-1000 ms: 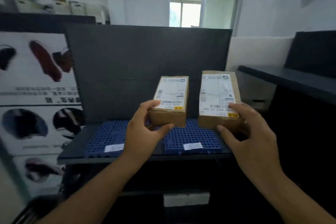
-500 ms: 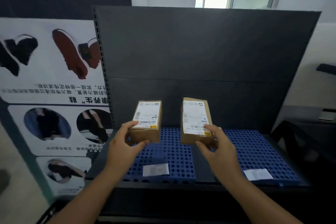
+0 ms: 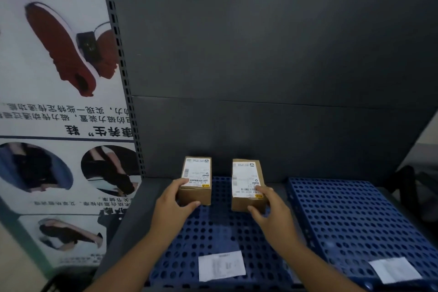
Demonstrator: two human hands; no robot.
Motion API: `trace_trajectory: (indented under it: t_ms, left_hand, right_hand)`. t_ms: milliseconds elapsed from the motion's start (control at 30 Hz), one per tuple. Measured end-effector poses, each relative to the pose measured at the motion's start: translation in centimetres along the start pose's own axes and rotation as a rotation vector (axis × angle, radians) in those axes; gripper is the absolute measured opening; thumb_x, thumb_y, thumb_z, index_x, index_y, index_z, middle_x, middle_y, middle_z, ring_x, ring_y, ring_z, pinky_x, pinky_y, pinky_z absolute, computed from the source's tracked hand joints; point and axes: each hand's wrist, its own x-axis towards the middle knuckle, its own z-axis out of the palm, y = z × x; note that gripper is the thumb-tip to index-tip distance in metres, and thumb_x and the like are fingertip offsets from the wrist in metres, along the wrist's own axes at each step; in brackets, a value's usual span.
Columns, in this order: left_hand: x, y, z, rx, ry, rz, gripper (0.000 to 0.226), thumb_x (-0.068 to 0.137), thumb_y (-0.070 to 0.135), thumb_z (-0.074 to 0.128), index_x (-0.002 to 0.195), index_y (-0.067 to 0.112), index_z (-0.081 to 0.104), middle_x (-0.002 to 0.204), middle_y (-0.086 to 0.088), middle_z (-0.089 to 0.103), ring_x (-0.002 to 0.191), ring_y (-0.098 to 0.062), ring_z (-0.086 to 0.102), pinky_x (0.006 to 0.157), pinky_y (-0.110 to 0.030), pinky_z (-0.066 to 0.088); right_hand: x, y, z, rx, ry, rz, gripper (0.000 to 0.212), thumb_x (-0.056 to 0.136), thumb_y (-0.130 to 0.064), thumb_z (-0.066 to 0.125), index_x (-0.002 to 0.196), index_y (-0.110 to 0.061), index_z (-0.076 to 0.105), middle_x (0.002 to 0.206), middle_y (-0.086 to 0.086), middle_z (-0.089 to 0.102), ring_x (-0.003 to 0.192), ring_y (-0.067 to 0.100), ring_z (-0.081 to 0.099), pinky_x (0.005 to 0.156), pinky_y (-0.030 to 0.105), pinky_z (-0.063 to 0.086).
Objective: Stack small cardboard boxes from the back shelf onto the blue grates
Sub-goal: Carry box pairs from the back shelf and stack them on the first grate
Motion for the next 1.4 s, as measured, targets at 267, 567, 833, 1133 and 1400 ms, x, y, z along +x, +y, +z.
trace_trajectory:
  t_ms: [267,567,833,1133,1400]
  left_hand:
    - [1.5,-2.5,1.8,0.079,-0.016,-0.015,0.061,0.076,0.022,0.083,0.128,0.032,0.052,0.141,0.002,0.050,0.128,-0.020,0.047,0.105,-0.037,0.045]
    - [2.1,-3.7,2.4,0.207,-0.054,0.026,0.066,0.076,0.026,0.083,0.132,0.026,0.049,0.148,0.000,0.043,0.133,-0.021,0.044,0.103,-0.032,0.043]
    - [2.2,-0.8,0.7,0.276,-0.070,0.119,0.081,0.073,0.053,0.077,0.143,0.038,0.038,0.160,0.007,0.025,0.151,-0.020,0.009,0.120,-0.049,0.021]
    - [1.2,11.0,1.6,0.203,-0.106,0.442,0.087,0.073,0.074,0.062,0.147,0.041,0.031,0.150,0.025,0.022,0.144,0.000,0.006,0.119,-0.042,0.022]
    - [-5.6,24.8,8.4,0.053,-0.238,0.679,0.084,0.073,0.068,0.060,0.148,0.043,0.030,0.154,0.022,0.026,0.147,-0.007,0.018,0.116,-0.041,0.030]
  right_hand:
    - [2.4,1.7,2.3,-0.088,-0.051,0.055,0.047,0.087,-0.026,0.070,0.129,-0.031,0.049,0.140,-0.007,0.049,0.126,0.012,0.048,0.106,0.028,0.041]
    - [3.1,2.2,2.8,-0.102,-0.052,0.053,0.050,0.085,-0.026,0.071,0.129,-0.029,0.047,0.136,-0.006,0.049,0.123,0.011,0.049,0.099,0.021,0.044]
    - [2.4,-0.1,-0.8,-0.118,-0.070,-0.006,0.071,0.088,-0.031,0.068,0.144,-0.039,0.026,0.149,-0.009,0.029,0.131,0.010,0.039,0.105,0.025,0.040]
    - [-2.1,-3.2,-11.4,-0.299,0.108,-0.066,0.067,0.090,-0.048,0.059,0.147,-0.044,0.023,0.158,-0.020,0.011,0.146,0.008,0.013,0.115,0.036,0.031]
    - [-12.3,-4.9,-25.6,-0.419,0.384,-0.084,0.071,0.085,-0.058,0.056,0.147,-0.043,0.024,0.157,-0.021,0.015,0.146,0.003,0.005,0.118,0.034,0.023]
